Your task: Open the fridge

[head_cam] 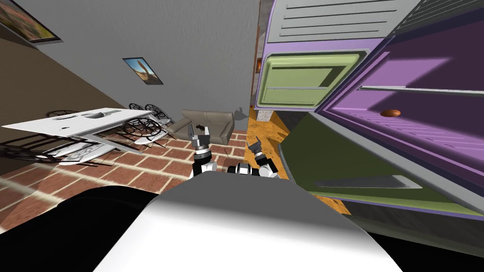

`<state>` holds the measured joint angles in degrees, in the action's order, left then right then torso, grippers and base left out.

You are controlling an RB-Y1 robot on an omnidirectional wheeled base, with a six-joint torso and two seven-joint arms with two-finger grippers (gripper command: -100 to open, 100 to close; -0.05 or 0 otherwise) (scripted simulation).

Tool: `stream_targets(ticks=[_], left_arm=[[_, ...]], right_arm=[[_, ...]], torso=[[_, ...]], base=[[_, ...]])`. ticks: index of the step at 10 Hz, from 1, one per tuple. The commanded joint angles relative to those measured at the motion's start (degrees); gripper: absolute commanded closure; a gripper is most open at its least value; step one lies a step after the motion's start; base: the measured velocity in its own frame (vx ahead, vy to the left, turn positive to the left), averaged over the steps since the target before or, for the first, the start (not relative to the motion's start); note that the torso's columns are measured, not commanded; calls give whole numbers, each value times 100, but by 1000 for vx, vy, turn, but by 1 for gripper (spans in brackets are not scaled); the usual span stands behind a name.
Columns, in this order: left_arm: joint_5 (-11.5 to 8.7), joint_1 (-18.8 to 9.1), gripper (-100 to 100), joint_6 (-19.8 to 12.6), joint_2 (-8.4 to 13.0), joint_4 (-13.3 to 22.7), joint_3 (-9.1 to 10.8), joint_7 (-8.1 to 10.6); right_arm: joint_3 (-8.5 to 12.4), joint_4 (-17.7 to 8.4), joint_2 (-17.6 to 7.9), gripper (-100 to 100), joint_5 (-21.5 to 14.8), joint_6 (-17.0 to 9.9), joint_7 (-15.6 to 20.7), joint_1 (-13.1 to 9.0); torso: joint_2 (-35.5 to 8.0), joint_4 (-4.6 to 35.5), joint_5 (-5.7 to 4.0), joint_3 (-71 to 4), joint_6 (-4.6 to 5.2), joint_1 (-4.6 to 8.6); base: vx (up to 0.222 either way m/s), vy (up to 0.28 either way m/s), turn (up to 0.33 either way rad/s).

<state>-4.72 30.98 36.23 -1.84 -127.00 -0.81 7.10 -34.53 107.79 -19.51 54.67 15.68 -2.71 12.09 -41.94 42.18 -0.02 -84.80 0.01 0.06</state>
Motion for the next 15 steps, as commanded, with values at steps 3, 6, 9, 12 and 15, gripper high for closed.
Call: stream_targets(ticks=[3, 6, 9, 12, 15], left_arm=[[0, -4, 0, -1, -1, 0, -2, 0], [0, -1, 0, -1, 0, 0, 0, 0], [0, 0, 0, 0, 0, 0, 0, 0], [0, -3, 0, -1, -1, 0, -2, 0], [0, -2, 0, -1, 0, 0, 0, 0]], right_arm=[[-90, -717, -425, -100, -732, -410, 775, -434], [-90, -1316, -678, -100, -1214, -739, 1133, -719], [-90, -1564, -678, -100, -1586, -739, 1546, -719], [-127, -1967, -1116, -100, -2025, -1161, 2020, -1126], [-127, -2423, -1386, -100, -2526, -1508, 2493, -1446]], torso=[[-81, 23, 9, 50, -8, -36], [-10, 5, -6, 9, 4, 22], [-19, 7, 2, 12, -1, -7], [-72, 20, 8, 45, -7, -33], [-24, 9, -6, 17, 5, 25]], base=[[-111, 61, 278], [-77, 24, 16], [19, -11, 2], [-91, 70, 249], [-93, 37, 44]])
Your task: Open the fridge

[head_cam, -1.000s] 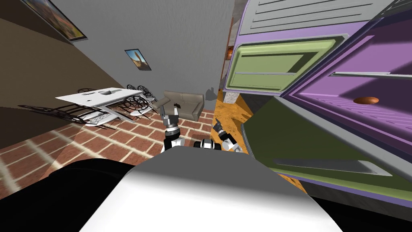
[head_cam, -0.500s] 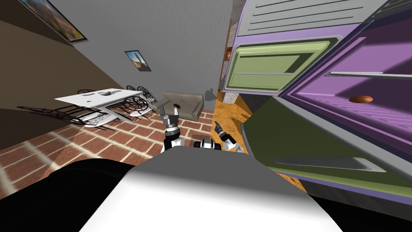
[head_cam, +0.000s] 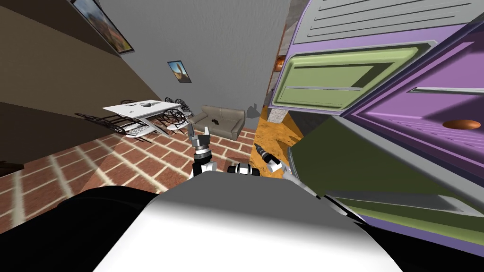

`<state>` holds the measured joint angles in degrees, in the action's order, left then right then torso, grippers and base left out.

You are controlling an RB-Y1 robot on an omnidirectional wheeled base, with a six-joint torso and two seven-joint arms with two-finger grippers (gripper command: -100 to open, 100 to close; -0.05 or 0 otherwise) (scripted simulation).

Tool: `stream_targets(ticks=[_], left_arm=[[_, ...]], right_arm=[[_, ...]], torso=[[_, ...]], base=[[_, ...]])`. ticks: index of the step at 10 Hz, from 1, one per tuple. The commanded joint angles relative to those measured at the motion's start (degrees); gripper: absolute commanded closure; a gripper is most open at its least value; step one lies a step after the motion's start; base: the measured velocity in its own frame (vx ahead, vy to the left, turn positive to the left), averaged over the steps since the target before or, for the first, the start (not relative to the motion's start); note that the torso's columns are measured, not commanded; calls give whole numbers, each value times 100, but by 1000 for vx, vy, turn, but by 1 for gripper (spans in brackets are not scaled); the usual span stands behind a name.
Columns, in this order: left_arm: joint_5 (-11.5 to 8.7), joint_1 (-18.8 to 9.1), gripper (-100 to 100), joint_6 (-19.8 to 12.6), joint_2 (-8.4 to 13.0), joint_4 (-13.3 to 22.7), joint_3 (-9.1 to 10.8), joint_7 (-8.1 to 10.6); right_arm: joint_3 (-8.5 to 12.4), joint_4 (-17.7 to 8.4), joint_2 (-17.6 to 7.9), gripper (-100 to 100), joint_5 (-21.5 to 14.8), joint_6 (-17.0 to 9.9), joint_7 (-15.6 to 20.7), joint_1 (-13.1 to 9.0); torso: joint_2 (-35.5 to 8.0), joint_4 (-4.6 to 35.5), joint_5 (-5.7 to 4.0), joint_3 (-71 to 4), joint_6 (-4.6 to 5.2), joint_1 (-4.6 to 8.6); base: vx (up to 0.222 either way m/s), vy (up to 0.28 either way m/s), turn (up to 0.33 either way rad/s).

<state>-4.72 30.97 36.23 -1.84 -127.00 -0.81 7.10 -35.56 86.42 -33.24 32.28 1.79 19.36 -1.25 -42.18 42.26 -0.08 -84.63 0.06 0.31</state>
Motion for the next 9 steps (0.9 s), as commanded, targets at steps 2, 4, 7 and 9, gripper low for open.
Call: stream_targets(ticks=[2, 4, 7, 9], left_arm=[[0, 2, 0, 0, 1, 0, 1, 0], [0, 2, 0, 0, 1, 0, 1, 0], [0, -1, 0, 0, -1, 0, -1, 0], [0, 2, 0, 0, 1, 0, 1, 0]], right_arm=[[-24, -595, -13, -100, -580, -119, 620, -112], [-61, -915, -307, -100, -831, -397, 883, -424], [-61, -1627, -721, -100, -1266, -761, 1309, -839], [-61, -1886, -721, -100, -1612, -888, 1633, -839]], torso=[[25, -8, 2, -17, -5, -14], [-5, 1, 10, 2, -6, -39], [-28, 10, 13, 19, 0, -38], [29, -10, -5, -19, -3, 7]], base=[[15, -19, 5], [-53, 32, 177], [-132, 100, 181], [6, -13, -7]])
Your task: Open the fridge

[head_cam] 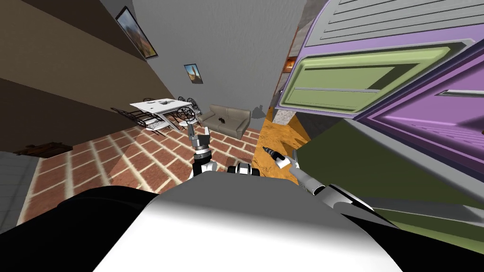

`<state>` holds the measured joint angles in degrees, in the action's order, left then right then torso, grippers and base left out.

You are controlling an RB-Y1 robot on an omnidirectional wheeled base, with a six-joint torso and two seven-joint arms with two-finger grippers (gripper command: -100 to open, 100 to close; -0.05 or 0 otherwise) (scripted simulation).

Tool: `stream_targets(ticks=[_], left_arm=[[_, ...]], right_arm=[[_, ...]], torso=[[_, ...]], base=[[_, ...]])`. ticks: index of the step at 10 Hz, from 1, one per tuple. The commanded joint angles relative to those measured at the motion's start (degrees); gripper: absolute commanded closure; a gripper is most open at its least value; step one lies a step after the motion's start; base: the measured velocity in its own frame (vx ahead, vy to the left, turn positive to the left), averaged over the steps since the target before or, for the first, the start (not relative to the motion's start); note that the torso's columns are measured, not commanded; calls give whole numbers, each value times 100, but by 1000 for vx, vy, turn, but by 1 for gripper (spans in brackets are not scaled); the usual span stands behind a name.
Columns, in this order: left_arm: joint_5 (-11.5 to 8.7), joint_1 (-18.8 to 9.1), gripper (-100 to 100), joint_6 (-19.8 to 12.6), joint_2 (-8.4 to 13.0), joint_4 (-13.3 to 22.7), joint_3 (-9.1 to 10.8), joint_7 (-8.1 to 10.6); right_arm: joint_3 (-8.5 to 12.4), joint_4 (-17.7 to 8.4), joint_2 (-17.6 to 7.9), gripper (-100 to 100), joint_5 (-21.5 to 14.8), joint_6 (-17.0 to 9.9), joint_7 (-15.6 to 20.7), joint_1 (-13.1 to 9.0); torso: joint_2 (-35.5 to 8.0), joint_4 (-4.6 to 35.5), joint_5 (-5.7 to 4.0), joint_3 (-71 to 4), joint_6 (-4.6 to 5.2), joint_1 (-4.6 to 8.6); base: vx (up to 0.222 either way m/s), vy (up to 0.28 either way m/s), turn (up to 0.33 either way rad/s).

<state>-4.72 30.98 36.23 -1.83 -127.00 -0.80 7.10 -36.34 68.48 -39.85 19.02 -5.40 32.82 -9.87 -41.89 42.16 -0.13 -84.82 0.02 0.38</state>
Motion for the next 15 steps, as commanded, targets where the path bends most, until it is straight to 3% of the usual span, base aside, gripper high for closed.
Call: stream_targets(ticks=[1, 2, 3, 4, 5, 8, 11, 12, 13, 15], left_arm=[[0, 0, 0, 0, 0, 0, 0, 0], [0, 0, 0, 0, 0, 0, 0, 0], [0, 0, 0, 0, 0, 0, 0, 0], [0, -3, 0, 0, -2, 0, -2, 0], [0, -4, 0, -1, -2, 0, -3, 0], [0, 0, 0, 0, 0, 0, 0, 0], [0, 0, 0, 0, 0, 0, 0, 0], [0, 0, 0, 0, 0, 0, 0, 0], [0, 0, 0, 0, 0, 0, 0, 0], [0, 0, 0, 0, 0, 0, 0, 0]], right_arm=[[17, -92, -60, -100, -471, -169, 457, 23], [17, -92, -60, -100, -487, -169, 529, 23], [-20, -369, -351, -100, -732, -453, 743, -256], [-20, -243, -592, -100, -935, -673, 896, -240], [-20, -324, -767, -100, -1141, -876, 1065, -336], [-20, -669, -767, -100, -1700, -937, 1552, -704], [-20, -1270, -767, -100, -1721, -937, 1745, -704], [-20, -1304, -767, -100, -1721, -937, 1745, -704], [-132, -901, -1019, -100, -1447, -1155, 1785, -753], [-225, -689, -1198, -100, -1225, -1293, 1831, -820]], torso=[[-10, 3, 4, 5, -2, -14], [-26, 9, 11, 16, -4, -34], [-40, 13, 15, 25, -3, -45], [-85, 25, 24, 50, -9, -81], [-84, 27, 27, 54, -7, -84], [-5, 2, 1, 3, -1, -3], [-39, 12, 14, 25, -1, -43], [-50, 16, 16, 31, -1, -46], [-50, 16, 14, 32, -4, -45], [-45, 14, 13, 28, -3, -39]], base=[[20, -20, 0], [16, -12, 2], [-132, 99, 322], [-172, 161, 441], [-117, 98, 178], [-19, 6, -20], [15, -9, 4], [0, 0, 0], [-12, 4, -12], [-21, 3, -9]])
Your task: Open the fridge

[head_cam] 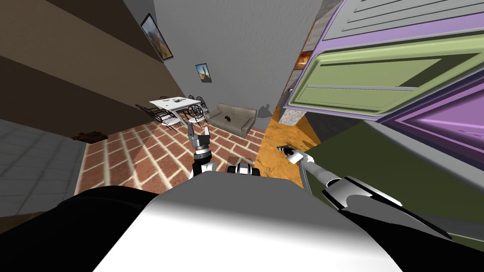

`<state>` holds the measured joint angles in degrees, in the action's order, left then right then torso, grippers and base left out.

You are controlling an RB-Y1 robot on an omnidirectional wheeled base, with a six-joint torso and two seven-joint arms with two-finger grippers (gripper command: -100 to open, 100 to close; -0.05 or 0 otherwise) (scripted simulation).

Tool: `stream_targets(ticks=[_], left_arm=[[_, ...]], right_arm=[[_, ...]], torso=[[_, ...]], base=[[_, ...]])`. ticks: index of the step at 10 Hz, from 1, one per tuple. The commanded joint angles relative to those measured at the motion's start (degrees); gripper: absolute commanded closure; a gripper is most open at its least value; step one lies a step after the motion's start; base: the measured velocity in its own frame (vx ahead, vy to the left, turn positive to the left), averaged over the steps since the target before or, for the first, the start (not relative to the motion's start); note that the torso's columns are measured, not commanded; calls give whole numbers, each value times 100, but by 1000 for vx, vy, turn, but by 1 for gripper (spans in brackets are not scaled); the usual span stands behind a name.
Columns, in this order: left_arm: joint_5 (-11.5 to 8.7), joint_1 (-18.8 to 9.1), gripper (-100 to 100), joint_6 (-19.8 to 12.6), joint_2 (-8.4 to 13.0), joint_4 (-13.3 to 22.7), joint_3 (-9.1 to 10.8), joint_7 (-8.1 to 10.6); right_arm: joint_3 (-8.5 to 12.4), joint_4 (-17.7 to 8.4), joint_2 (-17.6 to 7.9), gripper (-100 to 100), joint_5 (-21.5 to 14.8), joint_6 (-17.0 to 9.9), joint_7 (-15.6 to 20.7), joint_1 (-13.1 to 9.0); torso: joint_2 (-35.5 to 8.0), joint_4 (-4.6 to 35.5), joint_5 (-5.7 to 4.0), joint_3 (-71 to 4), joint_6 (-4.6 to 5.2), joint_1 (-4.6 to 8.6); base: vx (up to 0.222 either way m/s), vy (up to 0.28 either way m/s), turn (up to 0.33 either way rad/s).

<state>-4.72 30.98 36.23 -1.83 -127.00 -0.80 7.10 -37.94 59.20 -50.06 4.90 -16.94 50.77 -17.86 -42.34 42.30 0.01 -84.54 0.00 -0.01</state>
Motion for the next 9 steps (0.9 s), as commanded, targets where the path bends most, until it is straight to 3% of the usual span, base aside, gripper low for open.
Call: stream_targets(ticks=[1, 6, 7, 8, 9], left_arm=[[0, 0, 0, 0, 0, 0, 0, 0], [0, 0, 0, 0, 0, 0, 0, 0], [0, 0, 0, 0, 0, 0, 0, 0], [0, 0, 0, 0, 0, 0, 0, 0], [0, 0, 0, 0, 0, 0, 0, 0]], right_arm=[[-111, 344, -267, -100, 299, -209, 60, -55], [-343, 873, -714, -100, 855, -554, 176, -224], [-316, 788, -648, -100, 783, -499, 162, -211], [-321, 799, -657, 0, 795, -512, 167, -214], [-321, 798, -656, 0, 793, -511, 166, -213]], torso=[[3, -1, -1, -2, 1, 2], [6, -2, -1, -4, 0, 1], [5, -2, -1, -3, 1, 1], [7, -3, -2, -4, 0, 2], [8, -3, -2, -5, 0, 2]], base=[[-19, 4, -8], [-15, 3, -7], [-6, 1, -2], [0, 0, 0], [0, 0, 0]])
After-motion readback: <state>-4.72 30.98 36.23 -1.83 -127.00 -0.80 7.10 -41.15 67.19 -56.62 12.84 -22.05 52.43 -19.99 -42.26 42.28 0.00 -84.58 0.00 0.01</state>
